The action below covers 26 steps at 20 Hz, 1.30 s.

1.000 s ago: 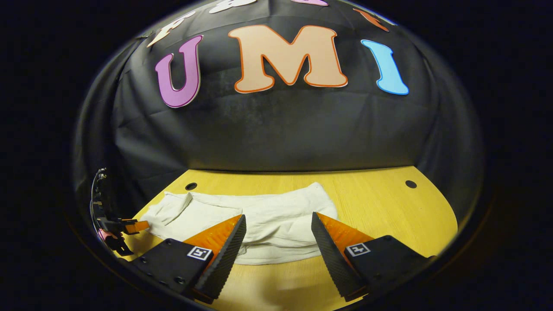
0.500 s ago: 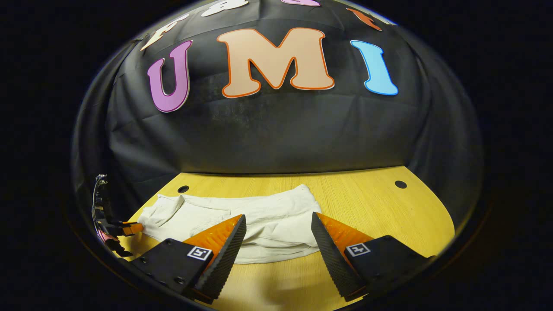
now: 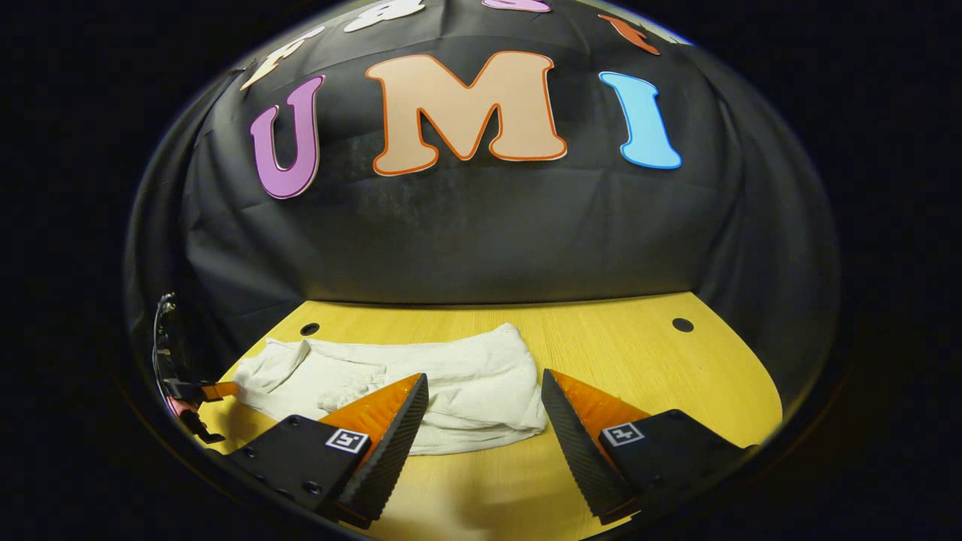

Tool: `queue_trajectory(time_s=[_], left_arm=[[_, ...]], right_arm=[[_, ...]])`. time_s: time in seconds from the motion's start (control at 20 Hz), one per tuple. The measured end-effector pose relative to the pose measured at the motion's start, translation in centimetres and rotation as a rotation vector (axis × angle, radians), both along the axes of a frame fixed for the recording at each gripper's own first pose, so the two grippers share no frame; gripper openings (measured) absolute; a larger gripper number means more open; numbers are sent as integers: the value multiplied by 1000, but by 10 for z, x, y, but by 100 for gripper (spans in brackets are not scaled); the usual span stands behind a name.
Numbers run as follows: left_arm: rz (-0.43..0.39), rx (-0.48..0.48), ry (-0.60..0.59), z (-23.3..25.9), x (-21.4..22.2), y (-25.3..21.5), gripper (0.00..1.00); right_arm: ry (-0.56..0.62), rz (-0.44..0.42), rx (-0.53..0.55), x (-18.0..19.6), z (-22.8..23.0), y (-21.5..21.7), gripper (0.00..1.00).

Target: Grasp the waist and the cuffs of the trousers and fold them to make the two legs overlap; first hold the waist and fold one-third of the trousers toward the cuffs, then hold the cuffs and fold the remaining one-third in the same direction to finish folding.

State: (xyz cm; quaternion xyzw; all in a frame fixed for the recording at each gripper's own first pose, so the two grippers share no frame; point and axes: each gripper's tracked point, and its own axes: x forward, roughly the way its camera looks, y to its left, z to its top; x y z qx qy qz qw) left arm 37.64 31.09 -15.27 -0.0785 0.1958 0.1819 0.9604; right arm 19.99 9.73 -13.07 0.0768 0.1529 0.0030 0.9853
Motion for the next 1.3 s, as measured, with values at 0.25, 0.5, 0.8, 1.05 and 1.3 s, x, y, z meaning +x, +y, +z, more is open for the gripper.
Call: queue_trajectory(time_s=[0.25, 0.5, 0.8, 1.05, 1.3], left_arm=[[-46, 13, -78, 48, 11, -44, 0], [-158, 48, -146, 97, 40, -124, 0], [-319, 88, -210, 149, 75, -249, 0], [-445, 75, -244, 167, 99, -356, 0], [-527, 70, -162, 119, 113, -426, 0]], right_arm=[[-11, -12, -4, -3, 6, -24, 93], [-12, -9, -28, -7, 5, -57, 93], [-5, -4, -35, -14, 0, -99, 97], [3, -18, -31, -19, -8, -143, 93], [22, -39, -29, -30, -19, -178, 93]])
